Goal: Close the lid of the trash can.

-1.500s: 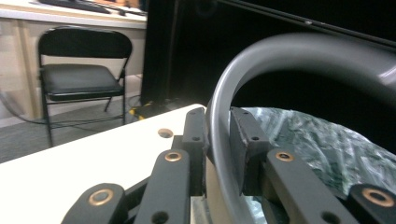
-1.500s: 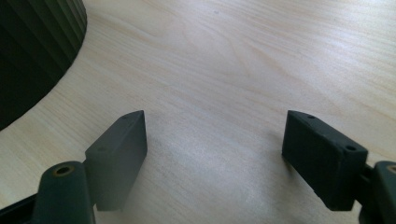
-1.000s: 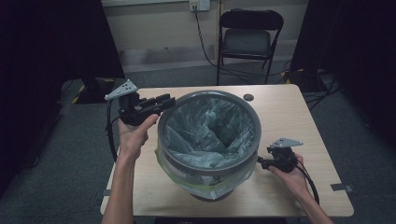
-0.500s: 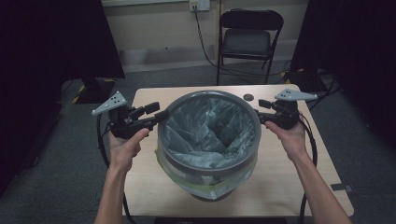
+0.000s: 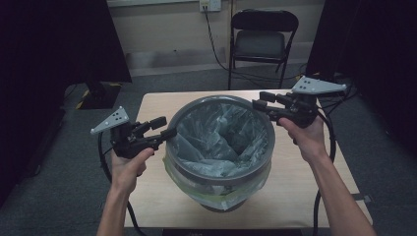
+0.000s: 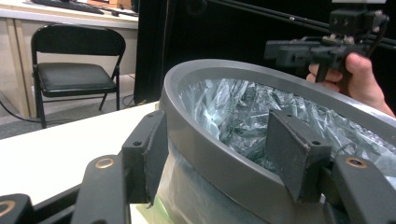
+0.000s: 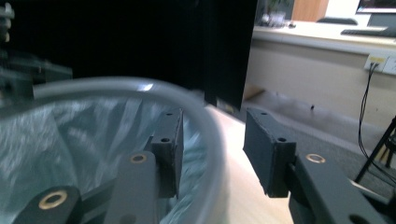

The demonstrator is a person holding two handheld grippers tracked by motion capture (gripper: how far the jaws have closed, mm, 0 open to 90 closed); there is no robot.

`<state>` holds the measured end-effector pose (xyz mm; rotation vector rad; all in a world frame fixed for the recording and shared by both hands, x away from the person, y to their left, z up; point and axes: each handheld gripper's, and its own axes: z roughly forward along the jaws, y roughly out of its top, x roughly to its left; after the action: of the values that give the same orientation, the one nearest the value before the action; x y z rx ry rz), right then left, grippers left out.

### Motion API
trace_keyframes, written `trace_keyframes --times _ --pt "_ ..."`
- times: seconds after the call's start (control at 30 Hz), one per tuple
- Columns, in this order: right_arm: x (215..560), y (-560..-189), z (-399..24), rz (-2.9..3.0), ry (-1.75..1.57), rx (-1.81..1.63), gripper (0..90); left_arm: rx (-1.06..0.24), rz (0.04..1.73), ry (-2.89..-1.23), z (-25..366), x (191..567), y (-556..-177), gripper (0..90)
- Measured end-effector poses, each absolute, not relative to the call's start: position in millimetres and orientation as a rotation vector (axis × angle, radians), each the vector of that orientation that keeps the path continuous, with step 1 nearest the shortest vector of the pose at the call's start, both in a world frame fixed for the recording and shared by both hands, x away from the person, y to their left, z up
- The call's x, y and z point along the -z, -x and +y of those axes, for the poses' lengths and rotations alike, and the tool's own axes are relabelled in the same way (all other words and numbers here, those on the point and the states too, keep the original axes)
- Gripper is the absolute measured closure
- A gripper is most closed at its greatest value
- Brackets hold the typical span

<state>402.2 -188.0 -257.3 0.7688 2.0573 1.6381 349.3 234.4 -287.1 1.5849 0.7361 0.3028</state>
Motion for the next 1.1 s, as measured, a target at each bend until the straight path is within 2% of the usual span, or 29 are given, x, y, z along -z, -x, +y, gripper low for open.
trace_keyframes --times 0.07,0.13,0.23,0.27,0.57,0.6,0.7,0.83,1.03,1.1 --pt "262.0 -397.9 -184.9 2.083 -0.752 -1.631 62.9 -0.302 0.747 -1.576 234.7 288.4 -347.2 38.9" --pt "265.5 -394.9 -184.2 2.089 -0.739 -1.645 67.4 -0.274 0.733 -1.575 233.4 289.7 -346.8 42.6" --pt "268.6 -393.4 -184.2 2.107 -0.733 -1.658 75.3 -0.294 0.725 -1.602 228.3 289.3 -346.8 49.6" --pt "270.2 -393.2 -183.8 2.113 -0.73 -1.659 76.7 -0.302 0.729 -1.609 227.1 289.0 -346.8 49.4" --pt "281.5 -390.8 -186.9 2.062 -0.723 -1.704 81.5 -0.385 0.733 -1.662 222.3 284.7 -340.6 53.2" --pt "281.1 -390.9 -186.8 2.065 -0.72 -1.701 80.4 -0.386 0.735 -1.668 221.9 283.8 -341.3 53.1" --pt "276.9 -392.8 -185.7 2.066 -0.71 -1.683 68.6 -0.383 0.744 -1.663 222.3 282.6 -348.8 52.7" --pt "271.5 -406.4 -193.4 2.044 -0.754 -1.67 64.2 -0.385 0.79 -1.615 229.4 284.9 -360.0 42.2" --pt "277.4 -414.4 -208.5 1.993 -0.831 -1.686 57.8 -0.436 0.854 -1.565 252.1 286.3 -359.5 34.7" --pt "280.4 -413.9 -213.3 1.969 -0.865 -1.678 52.4 -0.464 0.861 -1.575 257.8 287.1 -358.3 32.2"
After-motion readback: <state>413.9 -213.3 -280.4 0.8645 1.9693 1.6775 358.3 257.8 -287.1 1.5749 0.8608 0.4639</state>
